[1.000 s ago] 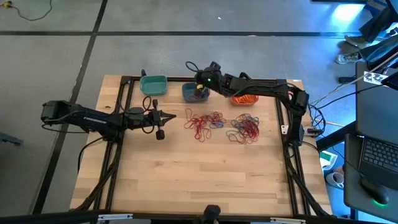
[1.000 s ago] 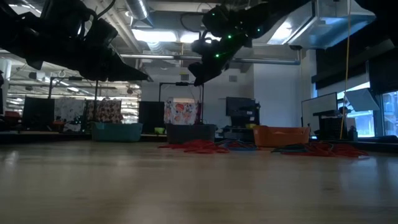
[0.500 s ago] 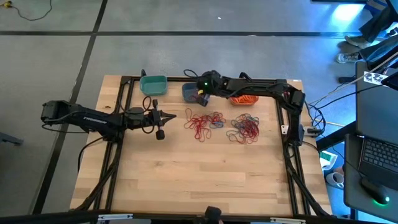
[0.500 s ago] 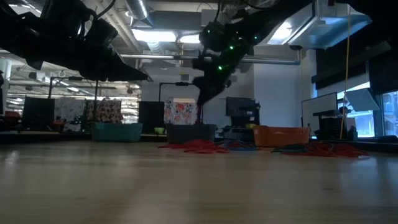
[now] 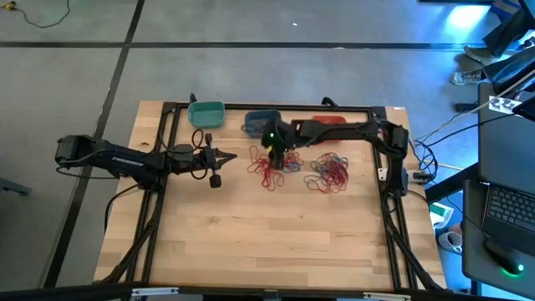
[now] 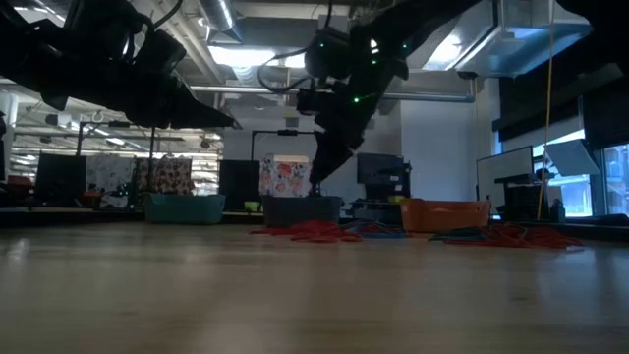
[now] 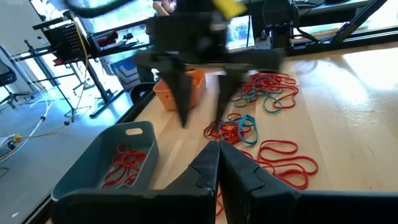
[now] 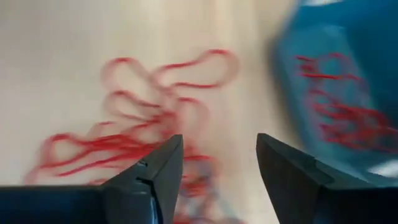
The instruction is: Sort rubber bands into baskets
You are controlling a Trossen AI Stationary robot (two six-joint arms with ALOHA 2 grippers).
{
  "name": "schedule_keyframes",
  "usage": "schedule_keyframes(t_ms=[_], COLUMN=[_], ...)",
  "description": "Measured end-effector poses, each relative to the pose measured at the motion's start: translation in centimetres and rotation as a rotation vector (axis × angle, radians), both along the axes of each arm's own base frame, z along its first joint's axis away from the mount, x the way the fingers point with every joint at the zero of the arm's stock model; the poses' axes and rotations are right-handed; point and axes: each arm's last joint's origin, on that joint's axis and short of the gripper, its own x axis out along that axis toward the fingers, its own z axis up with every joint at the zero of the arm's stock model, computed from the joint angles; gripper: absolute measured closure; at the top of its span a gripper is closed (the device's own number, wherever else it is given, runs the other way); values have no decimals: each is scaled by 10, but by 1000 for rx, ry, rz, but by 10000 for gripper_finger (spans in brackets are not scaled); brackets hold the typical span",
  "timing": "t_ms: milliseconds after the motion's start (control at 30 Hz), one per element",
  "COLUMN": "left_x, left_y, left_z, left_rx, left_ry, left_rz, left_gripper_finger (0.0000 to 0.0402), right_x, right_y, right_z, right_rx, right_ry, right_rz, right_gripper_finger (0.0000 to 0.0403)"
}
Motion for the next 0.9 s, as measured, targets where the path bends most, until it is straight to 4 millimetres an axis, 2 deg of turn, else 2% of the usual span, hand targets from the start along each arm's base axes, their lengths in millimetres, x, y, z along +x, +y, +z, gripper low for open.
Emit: schedule_keyframes(t_ms=[200, 433, 733, 900], left_x=[0, 0, 0, 0], left_y=[0, 0, 0, 0], left_z=[0, 0, 0, 0], left_rx=[-1, -1, 0, -1], left_ry=[0, 0, 0, 0], left_rz=[0, 0, 0, 1], left_gripper_finger=[396, 396, 396, 396], right_x=[4, 10, 13, 13], right_y=[23, 20, 18, 18], right_z=[-30, -60, -60, -60], right_rx=[20, -50, -96, -98], right_ry=[25, 85, 57, 56], right_rz=[63, 20, -6, -4], right_gripper_finger=[200, 200, 206, 253])
